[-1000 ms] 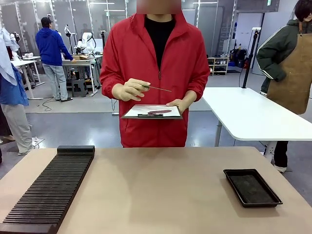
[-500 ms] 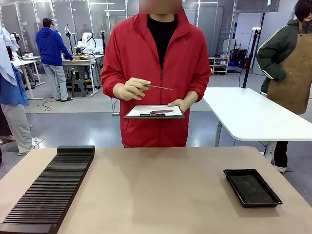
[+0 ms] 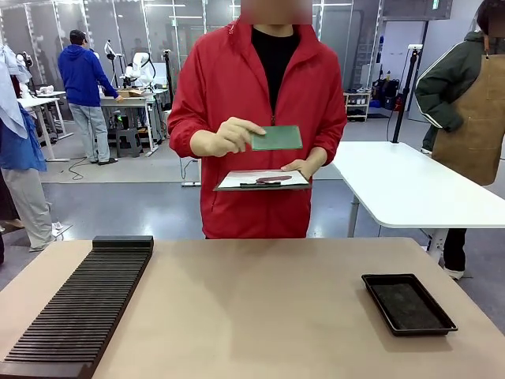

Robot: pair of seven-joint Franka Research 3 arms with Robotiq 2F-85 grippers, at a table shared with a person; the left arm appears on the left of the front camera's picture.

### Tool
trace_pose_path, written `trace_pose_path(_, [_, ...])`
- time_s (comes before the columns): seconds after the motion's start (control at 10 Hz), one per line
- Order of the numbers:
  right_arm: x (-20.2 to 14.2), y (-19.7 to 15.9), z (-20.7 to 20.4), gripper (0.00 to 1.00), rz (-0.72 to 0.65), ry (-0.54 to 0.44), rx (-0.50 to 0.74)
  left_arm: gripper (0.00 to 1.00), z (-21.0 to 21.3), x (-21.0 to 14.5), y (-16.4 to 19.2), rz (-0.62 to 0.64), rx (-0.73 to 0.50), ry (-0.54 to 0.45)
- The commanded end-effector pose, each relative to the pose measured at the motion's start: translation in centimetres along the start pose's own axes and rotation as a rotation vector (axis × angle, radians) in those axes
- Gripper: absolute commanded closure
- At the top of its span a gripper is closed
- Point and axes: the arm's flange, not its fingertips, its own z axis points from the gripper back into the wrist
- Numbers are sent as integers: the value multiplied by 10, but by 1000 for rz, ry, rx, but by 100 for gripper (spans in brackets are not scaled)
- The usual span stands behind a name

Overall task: Inspect the PCB.
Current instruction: Pick up the Blank PCB that the human is holding.

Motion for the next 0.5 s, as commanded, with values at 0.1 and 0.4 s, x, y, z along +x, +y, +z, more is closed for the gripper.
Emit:
trace_pose_path(0.1, [0,0,-1,0,22,-11,17,0,1,-2,-2,7,6,3])
trace_pose_path(0.4, [0,0,-1,0,22,-11,17,0,1,-2,-2,7,6,3])
